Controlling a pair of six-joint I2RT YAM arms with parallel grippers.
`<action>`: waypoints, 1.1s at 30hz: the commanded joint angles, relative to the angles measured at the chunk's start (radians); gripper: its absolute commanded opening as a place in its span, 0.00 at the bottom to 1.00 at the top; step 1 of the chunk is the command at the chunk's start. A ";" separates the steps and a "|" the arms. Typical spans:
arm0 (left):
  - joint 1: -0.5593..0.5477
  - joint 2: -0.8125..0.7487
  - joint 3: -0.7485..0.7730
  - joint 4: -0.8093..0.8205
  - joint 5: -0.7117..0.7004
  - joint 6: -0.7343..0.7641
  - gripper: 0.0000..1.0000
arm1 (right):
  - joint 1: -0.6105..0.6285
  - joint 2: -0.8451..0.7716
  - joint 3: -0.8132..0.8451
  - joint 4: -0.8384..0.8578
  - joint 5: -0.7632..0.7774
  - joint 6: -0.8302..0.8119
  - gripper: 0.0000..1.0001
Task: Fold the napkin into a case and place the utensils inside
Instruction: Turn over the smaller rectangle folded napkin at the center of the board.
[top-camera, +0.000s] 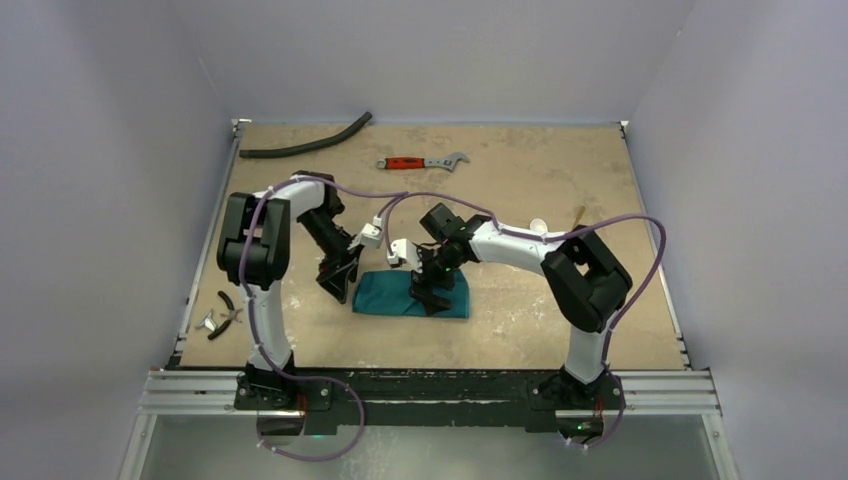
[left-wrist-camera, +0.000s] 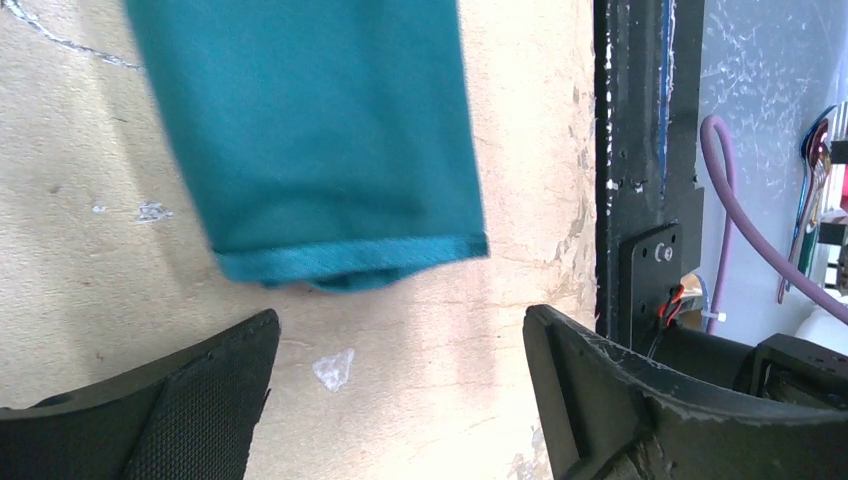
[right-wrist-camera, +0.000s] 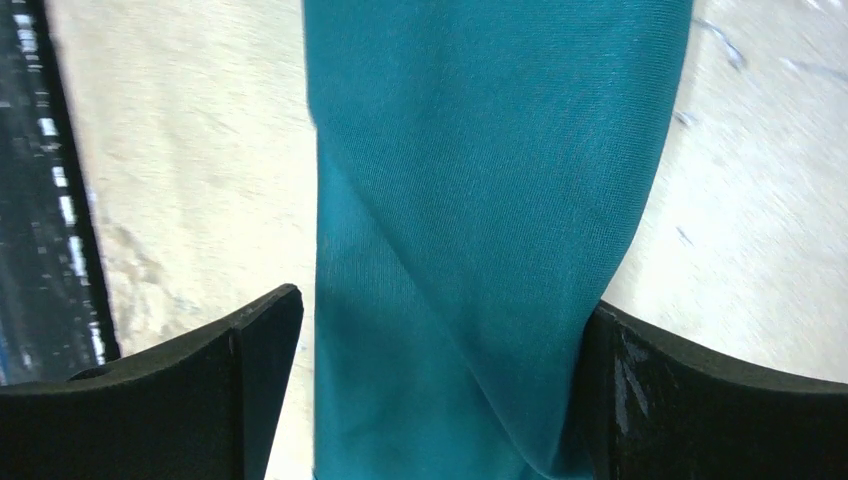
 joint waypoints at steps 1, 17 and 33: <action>0.010 -0.056 -0.066 0.098 -0.008 0.007 0.92 | -0.028 -0.036 0.006 0.005 0.145 0.094 0.99; -0.092 -0.283 0.000 0.331 0.219 -0.329 0.97 | -0.009 0.050 -0.009 0.027 -0.002 0.086 0.99; -0.133 -0.248 -0.337 0.647 -0.090 -0.260 0.43 | -0.039 0.064 -0.072 0.136 -0.191 0.078 0.99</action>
